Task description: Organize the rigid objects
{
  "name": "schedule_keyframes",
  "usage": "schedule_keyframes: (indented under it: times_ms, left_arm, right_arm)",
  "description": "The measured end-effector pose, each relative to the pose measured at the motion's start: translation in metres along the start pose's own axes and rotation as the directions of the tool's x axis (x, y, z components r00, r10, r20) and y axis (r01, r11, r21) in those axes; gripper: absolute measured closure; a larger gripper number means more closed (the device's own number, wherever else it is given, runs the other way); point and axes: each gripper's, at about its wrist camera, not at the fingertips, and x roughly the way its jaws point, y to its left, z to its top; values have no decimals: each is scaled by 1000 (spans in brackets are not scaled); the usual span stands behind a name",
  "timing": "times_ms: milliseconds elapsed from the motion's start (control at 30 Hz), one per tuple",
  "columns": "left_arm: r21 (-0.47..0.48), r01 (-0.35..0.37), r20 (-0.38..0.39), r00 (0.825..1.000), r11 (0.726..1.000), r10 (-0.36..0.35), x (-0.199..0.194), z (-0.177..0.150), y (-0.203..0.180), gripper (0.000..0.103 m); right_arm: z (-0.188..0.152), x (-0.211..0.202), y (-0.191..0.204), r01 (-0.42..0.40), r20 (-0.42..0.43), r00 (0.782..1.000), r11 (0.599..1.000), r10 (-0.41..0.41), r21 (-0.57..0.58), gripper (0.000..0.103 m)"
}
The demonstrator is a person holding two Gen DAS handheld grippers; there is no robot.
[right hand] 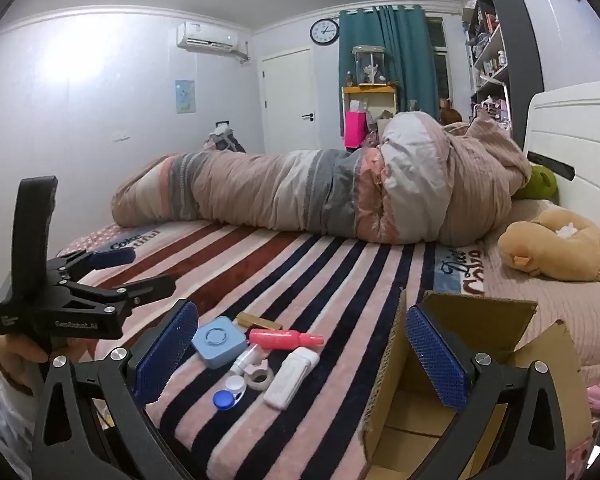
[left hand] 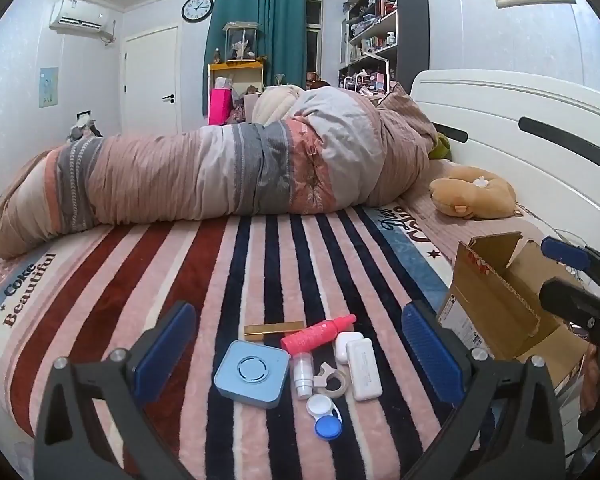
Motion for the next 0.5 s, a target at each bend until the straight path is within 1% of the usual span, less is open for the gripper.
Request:
schedule_keyframes:
  times_ms: [100, 500]
  left_arm:
    - [-4, 2, 1, 1000, 1000, -2, -1, -1, 1, 0]
    - [0, 0, 1, 1000, 1000, 0, -1, -1, 2, 1]
  right_arm:
    - [-1, 0, 2, -18, -8, 1000, 1000, 18, 5, 0]
    - [-2, -2, 2, -18, -10, 1000, 1000, 18, 6, 0]
